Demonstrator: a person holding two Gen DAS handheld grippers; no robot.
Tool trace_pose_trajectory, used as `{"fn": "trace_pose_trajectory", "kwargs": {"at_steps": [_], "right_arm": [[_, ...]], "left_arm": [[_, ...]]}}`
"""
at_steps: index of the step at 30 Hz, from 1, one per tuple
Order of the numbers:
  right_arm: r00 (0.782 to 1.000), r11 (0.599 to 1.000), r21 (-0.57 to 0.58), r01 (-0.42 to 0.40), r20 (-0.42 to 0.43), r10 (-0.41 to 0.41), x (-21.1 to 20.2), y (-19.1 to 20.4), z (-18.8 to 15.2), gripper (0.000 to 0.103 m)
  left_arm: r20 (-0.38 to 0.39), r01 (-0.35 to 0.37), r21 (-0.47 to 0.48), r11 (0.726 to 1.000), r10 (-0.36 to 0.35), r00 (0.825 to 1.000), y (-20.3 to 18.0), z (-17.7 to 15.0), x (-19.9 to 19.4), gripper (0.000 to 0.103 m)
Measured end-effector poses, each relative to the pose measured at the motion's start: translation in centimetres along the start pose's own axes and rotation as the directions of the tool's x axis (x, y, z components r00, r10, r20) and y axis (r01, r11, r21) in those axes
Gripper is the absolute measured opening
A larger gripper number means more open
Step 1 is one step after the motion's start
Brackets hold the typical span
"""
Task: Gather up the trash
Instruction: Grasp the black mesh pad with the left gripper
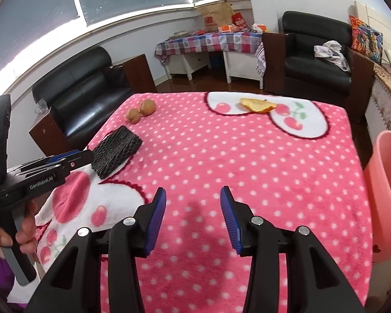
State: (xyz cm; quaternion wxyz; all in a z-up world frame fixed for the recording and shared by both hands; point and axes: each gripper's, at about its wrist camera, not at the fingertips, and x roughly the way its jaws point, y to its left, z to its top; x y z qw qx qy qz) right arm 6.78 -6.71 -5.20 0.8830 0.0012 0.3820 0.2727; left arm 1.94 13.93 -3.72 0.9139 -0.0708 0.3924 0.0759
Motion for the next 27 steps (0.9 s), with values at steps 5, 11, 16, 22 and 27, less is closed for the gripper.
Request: {"fn": "trace_pose_trajectory", "kwargs": {"at_steps": [5, 11, 16, 22, 27], "right_arm": [[1.000, 0.999, -0.033, -0.017, -0.022, 0.016, 1.1, 1.3, 0.2, 0.043], [0.999, 0.998, -0.059, -0.034, -0.045, 0.031, 2.2, 2.7, 0.4, 0.043], [0.997, 0.995, -0.082, -0.051, -0.056, 0.046, 3.0, 3.8, 0.8, 0.043], [0.996, 0.995, -0.079, -0.058, -0.070, 0.052, 3.9, 4.3, 1.0, 0.043], [0.995, 0.995, -0.068, -0.066, -0.083, 0.061, 4.7, 4.4, 1.1, 0.043]], "left_arm": [[-0.018, -0.015, -0.020, 1.000, 0.015, 1.000, 2.3, 0.1, 0.7, 0.035], [-0.036, 0.003, -0.032, 0.999, -0.004, 0.999, 4.3, 2.0, 2.6, 0.035], [-0.100, -0.003, -0.012, 1.000, 0.002, 0.995, 4.6, 2.7, 5.8, 0.035], [-0.098, 0.057, -0.011, 0.998, -0.058, 0.993, 4.2, 1.9, 6.5, 0.034], [-0.068, 0.092, -0.027, 0.995, -0.094, 0.993, 4.6, 1.9, 5.2, 0.009]]}}
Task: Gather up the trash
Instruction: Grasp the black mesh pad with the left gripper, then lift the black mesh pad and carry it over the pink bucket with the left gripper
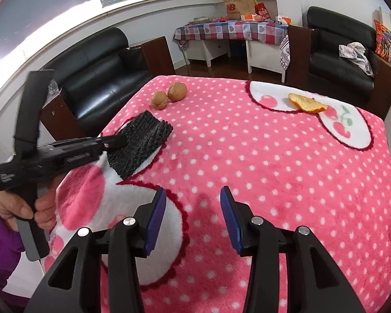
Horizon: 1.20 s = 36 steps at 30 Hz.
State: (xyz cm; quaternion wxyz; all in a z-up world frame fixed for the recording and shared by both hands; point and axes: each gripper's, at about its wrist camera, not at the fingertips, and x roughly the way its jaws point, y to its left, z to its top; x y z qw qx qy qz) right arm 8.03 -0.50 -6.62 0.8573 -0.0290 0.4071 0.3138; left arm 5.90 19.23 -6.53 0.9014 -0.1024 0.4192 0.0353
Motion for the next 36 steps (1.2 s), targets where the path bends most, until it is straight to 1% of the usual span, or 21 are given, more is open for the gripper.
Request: {"fn": "trace_pose_trajectory", "kwargs": {"at_steps": [5, 10, 16, 21, 24, 29, 36], "right_arm": [[1.000, 1.000, -0.019, -0.016, 0.000, 0.016, 0.6, 0.8, 0.5, 0.043], [0.999, 0.998, -0.049, -0.033, -0.001, 0.033, 1.3, 2.0, 1.0, 0.043], [0.999, 0.998, -0.046, -0.042, 0.001, 0.042, 1.1, 2.6, 0.7, 0.043], [0.999, 0.999, -0.034, -0.029, 0.021, 0.029, 0.0, 2.2, 0.5, 0.043], [0.999, 1.000, -0.019, -0.019, 0.038, 0.020, -0.9, 1.6, 0.5, 0.043], [0.998, 1.000, 0.008, -0.005, 0.066, 0.004, -2.6, 0.5, 0.1, 0.043], [0.994, 1.000, 0.030, 0.002, 0.107, -0.005, -4.8, -0.5, -0.3, 0.043]], "left_arm": [[0.065, 0.036, -0.056, 0.998, -0.032, 0.997, 0.9, 0.7, -2.6, 0.009], [0.125, 0.080, -0.083, 0.993, -0.069, 0.990, 1.3, 1.3, -5.3, 0.009], [0.180, 0.087, -0.083, 0.993, -0.071, 0.981, 1.1, 1.7, -7.7, 0.009], [0.208, 0.064, -0.045, 0.997, -0.053, 0.977, -0.7, 1.2, -8.6, 0.009], [0.211, 0.060, -0.030, 0.998, -0.052, 0.976, -2.1, 0.7, -8.8, 0.009], [0.195, 0.049, 0.000, 0.999, -0.048, 0.980, -4.4, -0.4, -8.7, 0.009], [0.163, 0.011, 0.045, 0.999, -0.019, 0.986, -7.8, -2.2, -7.9, 0.009]]}}
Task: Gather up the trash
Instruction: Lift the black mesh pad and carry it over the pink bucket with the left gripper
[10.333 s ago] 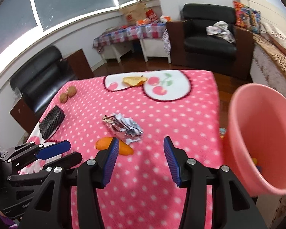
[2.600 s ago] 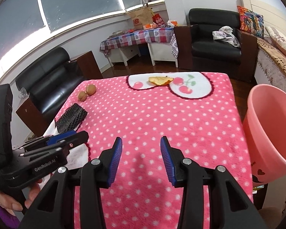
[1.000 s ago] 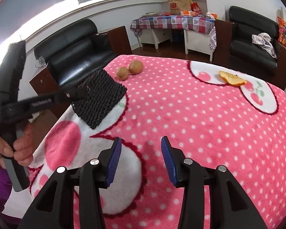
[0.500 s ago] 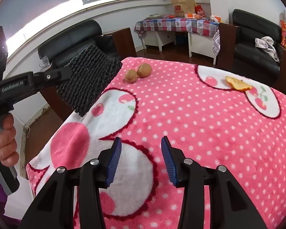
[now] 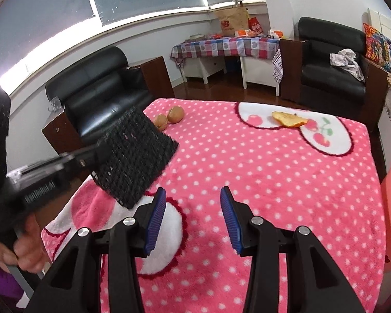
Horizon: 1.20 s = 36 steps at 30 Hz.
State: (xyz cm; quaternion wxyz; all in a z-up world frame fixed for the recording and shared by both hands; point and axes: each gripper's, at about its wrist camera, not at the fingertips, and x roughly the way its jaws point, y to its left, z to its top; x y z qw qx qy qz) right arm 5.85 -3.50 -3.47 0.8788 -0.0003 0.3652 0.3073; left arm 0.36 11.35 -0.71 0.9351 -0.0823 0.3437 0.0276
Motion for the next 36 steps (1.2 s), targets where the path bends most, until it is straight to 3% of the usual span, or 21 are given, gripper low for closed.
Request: {"fn": "trace_pose_trajectory", "kwargs": {"at_steps": [13, 36], "right_arm": [[1.000, 0.999, 0.023, 0.024, 0.020, -0.024, -1.7, -1.5, -1.0, 0.043], [0.994, 0.989, 0.118, 0.083, 0.064, -0.091, -5.0, -6.2, -2.4, 0.043]], "left_arm": [[-0.018, -0.048, 0.012, 0.999, 0.048, 0.999, -3.5, -1.0, 0.6, 0.009], [-0.014, -0.026, 0.030, 0.999, 0.026, 1.000, -9.1, -0.3, 1.9, 0.009]]}}
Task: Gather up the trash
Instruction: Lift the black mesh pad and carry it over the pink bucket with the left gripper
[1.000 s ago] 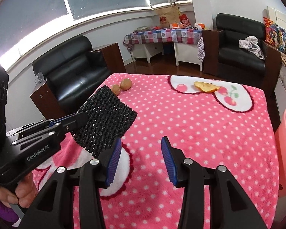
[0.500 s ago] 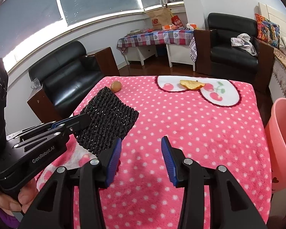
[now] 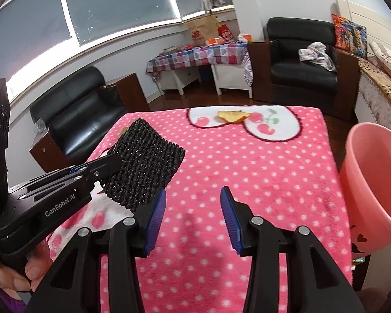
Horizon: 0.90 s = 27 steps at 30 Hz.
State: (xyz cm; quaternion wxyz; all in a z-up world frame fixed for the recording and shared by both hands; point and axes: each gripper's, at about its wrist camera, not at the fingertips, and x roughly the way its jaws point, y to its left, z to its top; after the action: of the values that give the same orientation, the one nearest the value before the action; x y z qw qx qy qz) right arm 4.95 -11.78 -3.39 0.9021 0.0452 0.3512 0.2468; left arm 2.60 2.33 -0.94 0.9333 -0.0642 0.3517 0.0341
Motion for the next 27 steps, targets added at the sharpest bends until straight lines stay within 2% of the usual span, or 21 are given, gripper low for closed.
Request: {"fn": "trace_pose_trajectory", "kwargs": {"at_steps": [12, 27], "right_arm": [[0.996, 0.993, 0.090, 0.081, 0.022, -0.084, -2.1, -4.7, -0.2, 0.043], [0.982, 0.964, 0.207, 0.165, 0.051, -0.179, -5.7, -10.9, -1.3, 0.043]], "left_arm": [[-0.010, 0.040, 0.056, 0.998, -0.040, 0.999, -4.7, 0.6, 1.2, 0.009], [-0.028, 0.116, 0.133, 0.984, -0.114, 0.993, -11.1, 0.8, 2.4, 0.009]]}}
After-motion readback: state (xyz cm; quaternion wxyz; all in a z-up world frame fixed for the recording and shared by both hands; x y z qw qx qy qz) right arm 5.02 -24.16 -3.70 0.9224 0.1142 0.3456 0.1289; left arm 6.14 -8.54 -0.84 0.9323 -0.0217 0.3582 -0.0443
